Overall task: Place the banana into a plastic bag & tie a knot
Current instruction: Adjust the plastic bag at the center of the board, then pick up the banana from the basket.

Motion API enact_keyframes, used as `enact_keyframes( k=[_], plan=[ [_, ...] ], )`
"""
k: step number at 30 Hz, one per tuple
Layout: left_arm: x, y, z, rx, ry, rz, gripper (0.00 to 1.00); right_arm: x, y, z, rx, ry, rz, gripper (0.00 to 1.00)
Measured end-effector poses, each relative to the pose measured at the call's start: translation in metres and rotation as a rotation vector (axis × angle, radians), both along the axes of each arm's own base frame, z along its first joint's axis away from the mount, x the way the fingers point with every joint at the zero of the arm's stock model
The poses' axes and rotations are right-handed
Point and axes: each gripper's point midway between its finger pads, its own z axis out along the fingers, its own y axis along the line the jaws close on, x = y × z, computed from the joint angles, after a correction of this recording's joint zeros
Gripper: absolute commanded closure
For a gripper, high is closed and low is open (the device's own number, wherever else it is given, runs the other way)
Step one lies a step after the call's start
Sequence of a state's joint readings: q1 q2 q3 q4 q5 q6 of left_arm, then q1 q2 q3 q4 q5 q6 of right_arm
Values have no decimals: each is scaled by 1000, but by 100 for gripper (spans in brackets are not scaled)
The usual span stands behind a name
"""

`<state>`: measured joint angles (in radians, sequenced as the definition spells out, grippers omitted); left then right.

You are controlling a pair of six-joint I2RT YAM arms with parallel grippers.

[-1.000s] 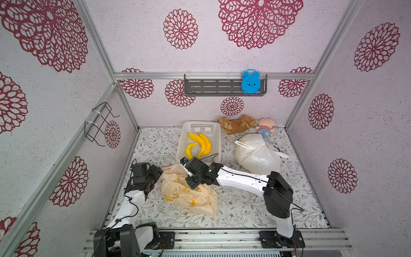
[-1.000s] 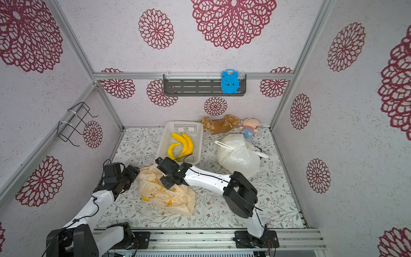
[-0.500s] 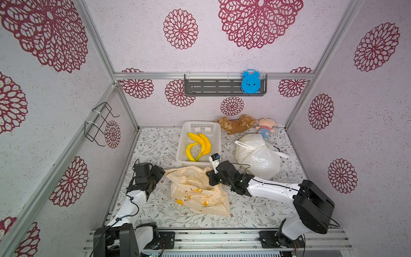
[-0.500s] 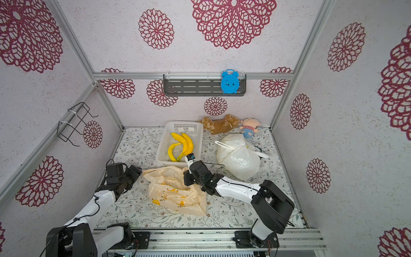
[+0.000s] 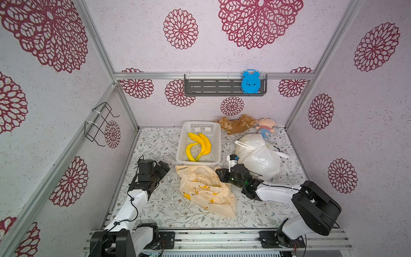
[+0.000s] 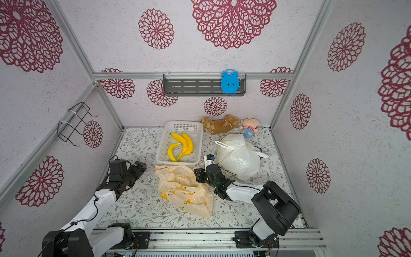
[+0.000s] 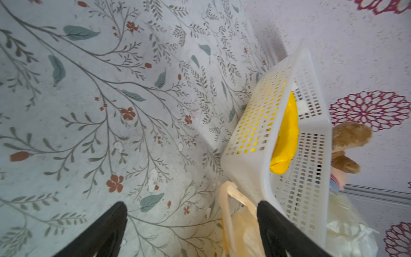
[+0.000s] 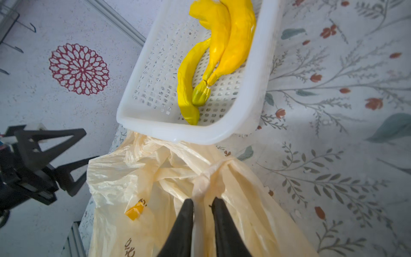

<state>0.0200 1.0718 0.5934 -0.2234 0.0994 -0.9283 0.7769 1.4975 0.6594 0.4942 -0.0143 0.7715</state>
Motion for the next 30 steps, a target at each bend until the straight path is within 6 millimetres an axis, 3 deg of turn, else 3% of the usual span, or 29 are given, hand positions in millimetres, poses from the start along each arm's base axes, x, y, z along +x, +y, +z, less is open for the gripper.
enact_keyframes(
  k=[4, 8, 12, 16, 21, 30],
  plan=[
    [8, -5, 18, -7, -37, -21, 0, -2, -10, 22, -79, -48, 7, 40],
    [7, -14, 19, -10, -29, -56, 1, -1, -16, 58, -147, -116, 26, 24],
    [9, -20, 14, -15, -11, -86, 1, 14, -9, 91, -202, -158, 47, 21],
    [10, -27, 1, -28, 31, -115, 0, 51, 10, 103, -268, -152, 50, 27],
    [8, -39, -13, -41, 76, -162, 1, 105, 32, 68, -389, -79, 61, 35],
    [3, -51, -9, -48, 62, -207, 2, 183, 65, -11, -543, 11, 66, 29]
  ],
)
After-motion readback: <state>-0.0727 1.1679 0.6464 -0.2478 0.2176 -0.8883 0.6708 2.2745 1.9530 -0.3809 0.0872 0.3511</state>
